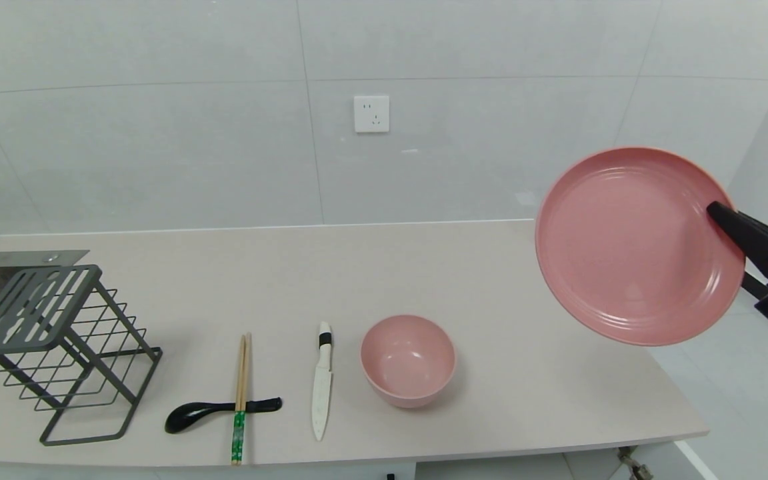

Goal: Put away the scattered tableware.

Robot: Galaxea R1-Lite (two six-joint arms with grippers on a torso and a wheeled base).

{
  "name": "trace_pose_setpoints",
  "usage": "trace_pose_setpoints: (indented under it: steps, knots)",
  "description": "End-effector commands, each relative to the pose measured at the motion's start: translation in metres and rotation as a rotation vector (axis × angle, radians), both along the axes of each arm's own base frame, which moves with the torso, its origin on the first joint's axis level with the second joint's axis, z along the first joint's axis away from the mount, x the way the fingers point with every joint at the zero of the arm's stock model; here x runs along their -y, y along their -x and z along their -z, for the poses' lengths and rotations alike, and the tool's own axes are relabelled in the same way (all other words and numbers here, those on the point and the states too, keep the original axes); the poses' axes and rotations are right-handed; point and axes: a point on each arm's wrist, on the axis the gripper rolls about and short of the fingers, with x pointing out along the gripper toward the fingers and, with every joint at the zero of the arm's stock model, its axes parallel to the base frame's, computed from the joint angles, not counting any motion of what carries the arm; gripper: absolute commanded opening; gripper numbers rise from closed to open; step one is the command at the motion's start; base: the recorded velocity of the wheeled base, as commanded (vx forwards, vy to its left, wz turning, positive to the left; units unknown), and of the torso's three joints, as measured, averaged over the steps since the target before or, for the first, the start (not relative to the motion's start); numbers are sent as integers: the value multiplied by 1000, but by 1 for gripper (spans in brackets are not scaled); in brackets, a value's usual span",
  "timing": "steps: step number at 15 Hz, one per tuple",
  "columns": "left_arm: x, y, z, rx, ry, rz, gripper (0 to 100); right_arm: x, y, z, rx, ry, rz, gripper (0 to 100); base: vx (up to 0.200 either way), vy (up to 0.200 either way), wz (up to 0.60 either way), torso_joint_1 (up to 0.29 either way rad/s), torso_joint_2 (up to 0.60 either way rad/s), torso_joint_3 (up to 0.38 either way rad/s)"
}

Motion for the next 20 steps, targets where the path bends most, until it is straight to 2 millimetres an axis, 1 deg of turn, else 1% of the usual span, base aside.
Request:
trace_pose_setpoints:
  steps: [1,2,4,5,6,9,10,11,14,15,16,17,19,20]
  knots:
    - [2,-33,-29,-219,-2,126,100,0,0,1,-6,0,-1,0,0,0,0,0,0,0]
    - [5,-53,-28,-337,-13,199,100,0,-1,2,-10,1,-1,0,0,0,0,0,0,0]
    - [11,-79,-26,-481,-20,301,100,0,-2,4,-21,2,-1,0,0,0,0,0,0,0]
    - [12,-82,-27,-494,-20,309,100,0,-2,4,-21,2,-1,0,0,0,0,0,0,0]
    - [20,-102,-27,-589,-14,375,100,0,-2,4,-20,4,0,0,0,0,0,0,0,0]
    - [37,-138,-19,-752,101,428,100,0,-2,3,-12,6,2,0,0,0,0,0,0,0]
    - [41,-150,-17,-769,125,427,100,0,-2,3,-14,6,2,0,0,0,0,0,0,0]
    - [42,-155,-14,-781,124,424,100,0,-2,3,-14,6,2,0,0,0,0,0,0,0]
    - [54,-180,-2,-854,109,422,100,0,-2,3,-13,8,2,0,0,0,0,0,0,0]
    - [54,-182,-1,-855,109,418,100,0,-2,3,-13,8,2,0,0,0,0,0,0,0]
    - [60,-200,7,-868,102,363,100,0,-2,3,-15,8,2,0,0,0,0,0,0,0]
    - [65,-214,11,-860,99,357,100,0,-2,3,-15,8,1,0,0,0,0,0,0,0]
    - [76,-228,16,-856,87,380,100,0,-2,3,-13,8,1,0,0,0,0,0,0,0]
    - [89,-239,23,-868,68,378,100,0,-2,4,-15,8,-1,0,0,0,0,0,0,0]
